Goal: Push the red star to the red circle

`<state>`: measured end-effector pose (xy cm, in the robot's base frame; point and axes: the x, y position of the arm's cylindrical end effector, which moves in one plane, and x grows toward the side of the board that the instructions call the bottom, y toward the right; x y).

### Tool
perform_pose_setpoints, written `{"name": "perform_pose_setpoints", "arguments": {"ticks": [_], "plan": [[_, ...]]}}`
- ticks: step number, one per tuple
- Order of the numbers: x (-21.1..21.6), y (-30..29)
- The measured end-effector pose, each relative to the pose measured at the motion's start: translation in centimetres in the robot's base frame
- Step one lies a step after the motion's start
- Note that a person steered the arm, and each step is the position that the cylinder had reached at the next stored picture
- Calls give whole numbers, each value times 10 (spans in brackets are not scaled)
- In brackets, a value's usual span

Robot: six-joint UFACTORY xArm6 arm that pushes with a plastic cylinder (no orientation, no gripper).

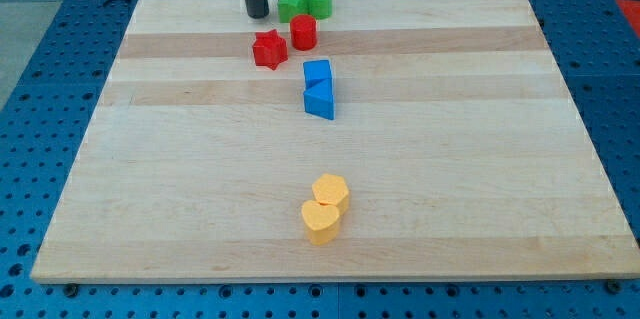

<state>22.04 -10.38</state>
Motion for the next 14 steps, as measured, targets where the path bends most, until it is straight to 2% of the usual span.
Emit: {"name": "perform_pose_setpoints", "arguments": {"ticks": [4,7,9,11,13,14], "plan": [[-12,68],[-11,29],[29,-32],[40,-28],[49,-82],[76,-101]]}}
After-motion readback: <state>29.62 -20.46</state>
